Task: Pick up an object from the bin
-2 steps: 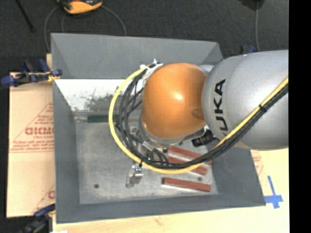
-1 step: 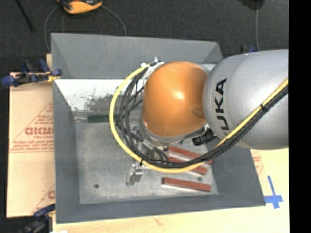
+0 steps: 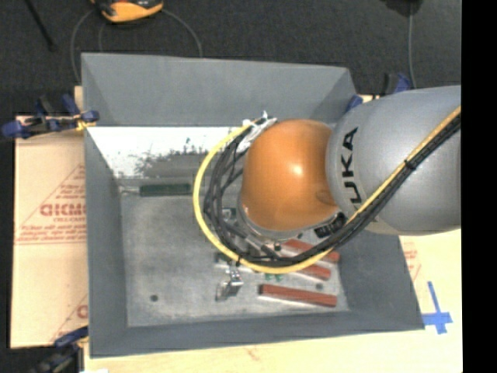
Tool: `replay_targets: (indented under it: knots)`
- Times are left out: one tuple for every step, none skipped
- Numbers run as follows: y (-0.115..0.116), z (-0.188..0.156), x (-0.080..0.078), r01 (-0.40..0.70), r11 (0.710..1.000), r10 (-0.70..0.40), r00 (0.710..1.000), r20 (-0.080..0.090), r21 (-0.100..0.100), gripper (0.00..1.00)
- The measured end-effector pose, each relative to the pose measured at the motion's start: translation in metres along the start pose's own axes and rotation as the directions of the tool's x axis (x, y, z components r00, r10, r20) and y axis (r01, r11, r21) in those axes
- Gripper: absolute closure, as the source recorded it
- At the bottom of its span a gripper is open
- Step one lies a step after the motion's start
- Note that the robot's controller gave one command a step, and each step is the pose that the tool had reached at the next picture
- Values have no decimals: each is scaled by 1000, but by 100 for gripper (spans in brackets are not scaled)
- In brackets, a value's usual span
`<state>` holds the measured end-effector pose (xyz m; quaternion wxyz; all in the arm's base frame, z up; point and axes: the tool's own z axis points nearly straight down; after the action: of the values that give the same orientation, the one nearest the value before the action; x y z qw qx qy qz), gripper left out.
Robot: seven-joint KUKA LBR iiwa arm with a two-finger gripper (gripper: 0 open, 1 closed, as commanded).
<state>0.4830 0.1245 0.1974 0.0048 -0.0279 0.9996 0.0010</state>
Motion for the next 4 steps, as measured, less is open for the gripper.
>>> replay_targets:
  knots:
    - [-22, 21, -2, -1, 1000, 1, 1000, -21, 4, 0]
    - [-36, 33, -16, 29, 1000, -29, 1000, 7, 1, 0]
    - [-52, 83, -19, -30, 1000, 30, 1000, -6, 1, 0]
    - [-104, 117, -57, -2, 1000, 2, 1000, -9, -3, 100]
